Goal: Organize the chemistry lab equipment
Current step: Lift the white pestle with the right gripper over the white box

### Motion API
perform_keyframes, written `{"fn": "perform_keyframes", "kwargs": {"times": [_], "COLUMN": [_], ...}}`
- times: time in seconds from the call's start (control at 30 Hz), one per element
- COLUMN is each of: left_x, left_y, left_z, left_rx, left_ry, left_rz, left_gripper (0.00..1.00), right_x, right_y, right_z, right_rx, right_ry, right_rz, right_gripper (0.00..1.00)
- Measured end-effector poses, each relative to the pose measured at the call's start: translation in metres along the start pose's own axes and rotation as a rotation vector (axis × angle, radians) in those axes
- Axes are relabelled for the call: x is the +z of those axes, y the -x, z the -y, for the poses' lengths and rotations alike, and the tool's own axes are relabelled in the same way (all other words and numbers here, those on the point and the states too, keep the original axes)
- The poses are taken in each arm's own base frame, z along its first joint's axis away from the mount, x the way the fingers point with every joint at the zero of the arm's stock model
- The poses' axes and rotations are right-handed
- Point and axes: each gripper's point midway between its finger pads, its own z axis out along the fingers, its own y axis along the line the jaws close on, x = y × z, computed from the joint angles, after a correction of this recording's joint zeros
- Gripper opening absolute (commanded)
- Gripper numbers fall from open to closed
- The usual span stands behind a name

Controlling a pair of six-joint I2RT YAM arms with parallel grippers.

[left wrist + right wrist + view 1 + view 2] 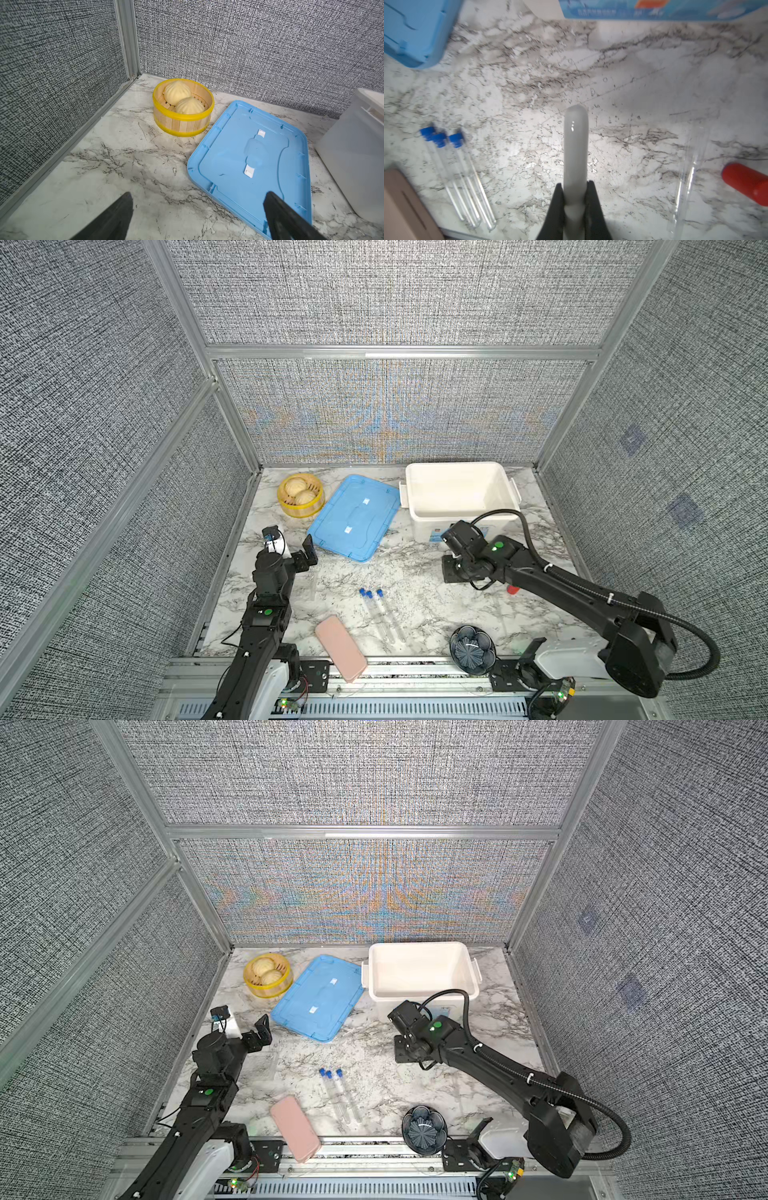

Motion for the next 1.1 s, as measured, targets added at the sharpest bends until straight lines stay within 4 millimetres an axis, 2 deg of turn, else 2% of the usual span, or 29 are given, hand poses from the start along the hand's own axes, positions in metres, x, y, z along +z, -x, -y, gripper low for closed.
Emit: {"fn": "perform_keyframes", "kwargs": {"times": [0.17,0.3,0.4,0.5,0.6,0.7,0.97,1.1], "left_x": [0.002,0.002,0.002,0.002,0.001,0.001,0.003,0.003], "left_y": [-0.003,-0.004,-0.004,-0.003,-0.001,0.0,-0.005,-0.005], "left_z": [0.0,-0.001,-0.001,0.0,0.0,0.0,-0.001,-0.001], "left_rx": [0.001,0.001,0.001,0.001,0.001,0.0,0.001,0.001], "left_ry": [0.002,0.003,0.003,0.002,0.0,0.0,0.003,0.003], "left_rz": [-0.01,-0.015,-0.015,-0.012,-0.005,-0.002,-0.018,-0.022], "left_gripper": [0.99,0.99,0.99,0.99,0.99,0.99,0.99,0.99], "right_x": [-0.043,-0.075,-0.083,-0.082,-0.074,-0.058,-0.002,0.023], "right_y": [0.044,0.086,0.114,0.143,0.169,0.185,0.202,0.198], "right_z": [-0.017,-0.015,-0.002,0.009,0.02,0.036,0.1,0.133], "right_rx": [-0.058,-0.074,-0.05,-0.036,-0.04,-0.057,-0.087,-0.081], "right_ry": [0.065,0.098,0.106,0.115,0.098,0.05,-0.171,-0.256], "right_rz": [0.118,0.225,0.263,0.267,0.264,0.226,0.059,-0.05], "right_gripper": [0.01,0.01,0.01,0.0,0.01,0.01,0.01,0.01]}}
